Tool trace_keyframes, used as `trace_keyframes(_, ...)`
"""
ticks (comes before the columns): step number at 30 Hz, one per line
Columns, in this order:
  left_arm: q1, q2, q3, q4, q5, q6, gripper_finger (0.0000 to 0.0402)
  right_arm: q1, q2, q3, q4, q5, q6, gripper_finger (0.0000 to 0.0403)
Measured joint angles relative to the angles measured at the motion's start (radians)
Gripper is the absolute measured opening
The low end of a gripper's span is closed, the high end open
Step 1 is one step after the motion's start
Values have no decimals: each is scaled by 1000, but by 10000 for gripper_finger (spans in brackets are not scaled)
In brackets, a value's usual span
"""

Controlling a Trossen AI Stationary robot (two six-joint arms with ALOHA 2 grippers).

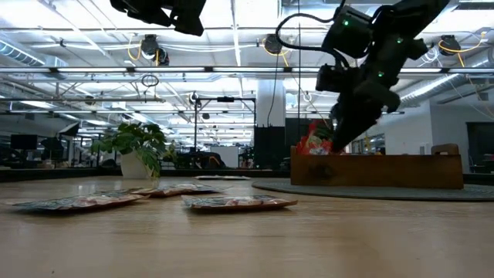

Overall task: Pick & Place Tea
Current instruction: Put the red tea bag into the left section of the wooden organizer

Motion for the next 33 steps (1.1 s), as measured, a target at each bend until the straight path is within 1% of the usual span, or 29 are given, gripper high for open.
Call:
trace_keyframes(2,-3,0,0,0,0,1,392,-8,-1,0,18,8,-21,0)
trace_keyframes(6,-4,0,0,0,0,1,392,-16,-1,0,17,101,-30,0)
trace_keyframes(11,-4,0,0,-1,0,1,392,-4,-12,0,14,102,-34,0)
trace_keyframes(18,-4,0,0,-1,0,3,392,20,-84,0,1,104,-10,0)
trace_keyframes(21,-4,0,0,-1,0,3,392,20,-92,1,41,132,-26,0)
trace_keyframes(25,-4,0,0,-1,0,3,392,-11,-50,2,75,129,-65,0)
trace_keyframes(29,-4,0,0,-1,-1,0,392,-33,10,2,40,125,-56,0)
trace_keyframes(33,-4,0,0,-1,0,1,392,-23,56,2,37,62,-31,0)
